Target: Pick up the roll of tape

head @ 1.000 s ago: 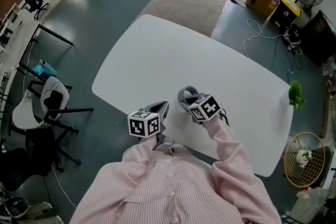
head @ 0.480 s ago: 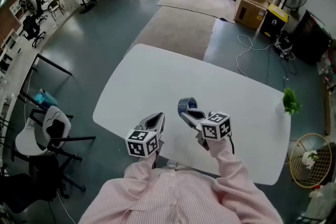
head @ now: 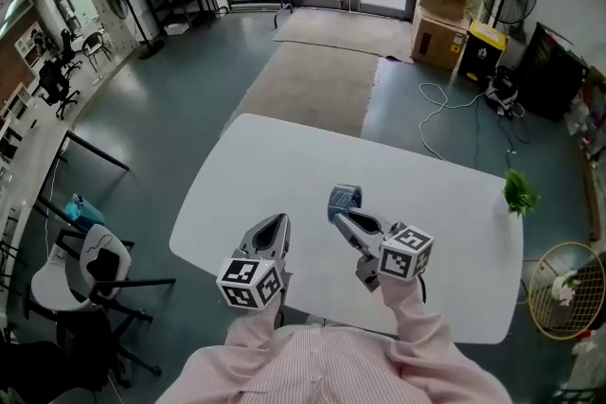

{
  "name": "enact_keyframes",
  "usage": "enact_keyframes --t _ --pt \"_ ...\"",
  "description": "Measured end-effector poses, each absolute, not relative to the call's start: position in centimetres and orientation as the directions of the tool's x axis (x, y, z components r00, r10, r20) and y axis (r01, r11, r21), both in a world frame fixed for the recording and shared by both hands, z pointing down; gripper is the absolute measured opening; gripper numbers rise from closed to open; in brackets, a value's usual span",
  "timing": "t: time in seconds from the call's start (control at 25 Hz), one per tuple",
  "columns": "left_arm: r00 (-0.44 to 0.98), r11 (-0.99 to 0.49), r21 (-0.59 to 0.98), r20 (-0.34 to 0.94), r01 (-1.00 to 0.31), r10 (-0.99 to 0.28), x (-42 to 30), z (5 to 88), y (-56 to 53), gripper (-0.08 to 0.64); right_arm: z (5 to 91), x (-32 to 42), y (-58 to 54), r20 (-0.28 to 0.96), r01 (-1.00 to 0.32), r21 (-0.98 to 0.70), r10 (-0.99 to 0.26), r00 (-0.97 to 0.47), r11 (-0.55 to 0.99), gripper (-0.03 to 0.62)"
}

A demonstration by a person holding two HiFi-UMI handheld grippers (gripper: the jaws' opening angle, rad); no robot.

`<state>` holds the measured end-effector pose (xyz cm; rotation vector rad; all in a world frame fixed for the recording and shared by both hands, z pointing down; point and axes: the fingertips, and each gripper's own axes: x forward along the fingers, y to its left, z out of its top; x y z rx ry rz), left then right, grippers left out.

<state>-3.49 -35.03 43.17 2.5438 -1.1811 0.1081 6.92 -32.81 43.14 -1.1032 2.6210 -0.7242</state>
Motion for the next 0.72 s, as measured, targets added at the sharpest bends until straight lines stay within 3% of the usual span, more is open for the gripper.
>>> enact_keyframes --t 0.36,0.72 --pt "0.632 -0.609 0.181 0.129 -0.773 -0.764 -3.2 39.3 -35.2 0.000 37.9 11.2 -32.8 -0.138 -0.685 -0.460 -0.808 -0.573 0.565 0.051" --pt "0.619 -0.611 0.126 0.047 -0.782 -0.784 -3.6 36.5 -35.4 0.002 34.8 14.2 -32.7 -0.196 -0.775 -0.388 -0.866 -0.460 0.500 0.051"
